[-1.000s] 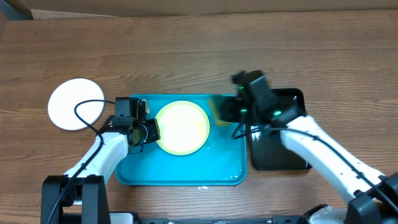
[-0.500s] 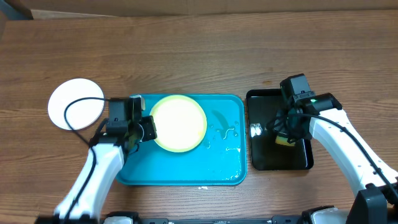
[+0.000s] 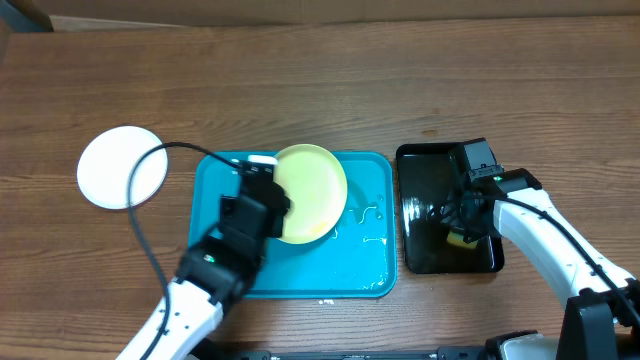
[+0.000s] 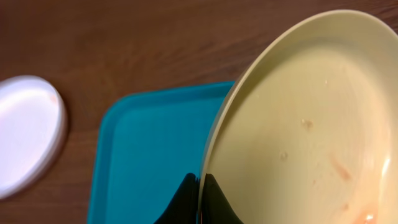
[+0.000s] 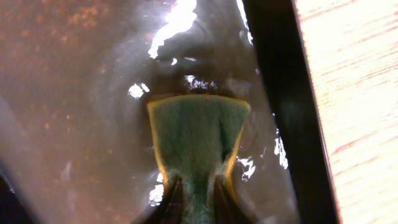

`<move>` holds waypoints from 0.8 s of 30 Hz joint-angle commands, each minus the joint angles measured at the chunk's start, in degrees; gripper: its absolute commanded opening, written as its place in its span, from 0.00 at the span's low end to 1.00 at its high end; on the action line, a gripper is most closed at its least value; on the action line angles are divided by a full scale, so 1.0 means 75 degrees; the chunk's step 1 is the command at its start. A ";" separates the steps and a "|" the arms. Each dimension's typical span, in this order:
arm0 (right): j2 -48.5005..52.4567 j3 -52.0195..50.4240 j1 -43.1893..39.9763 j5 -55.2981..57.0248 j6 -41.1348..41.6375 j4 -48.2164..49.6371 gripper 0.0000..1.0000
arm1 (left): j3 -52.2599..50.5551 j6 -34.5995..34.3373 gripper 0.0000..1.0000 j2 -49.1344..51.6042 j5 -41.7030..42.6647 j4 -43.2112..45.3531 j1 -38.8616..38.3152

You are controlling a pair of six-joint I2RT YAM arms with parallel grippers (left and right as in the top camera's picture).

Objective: Clean dirty plates on tray and stack at the side
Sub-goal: 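Lift the yellow plate with the left gripper and carry it left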

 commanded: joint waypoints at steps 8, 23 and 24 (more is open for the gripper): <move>-0.0169 0.0000 -0.0029 0.0286 -0.0117 0.0058 1.00 | 0.0259 0.2474 0.04 -0.0047 -0.5805 0.1148 -0.3520; -0.0169 0.0000 -0.0029 0.0286 -0.0117 0.0058 1.00 | 0.0259 0.6636 0.04 -0.0050 -0.6814 0.4873 -0.4086; -0.0169 0.0000 -0.0029 0.0286 -0.0117 0.0058 1.00 | 0.0259 0.7053 0.04 -0.0050 -0.6816 0.5190 -0.4089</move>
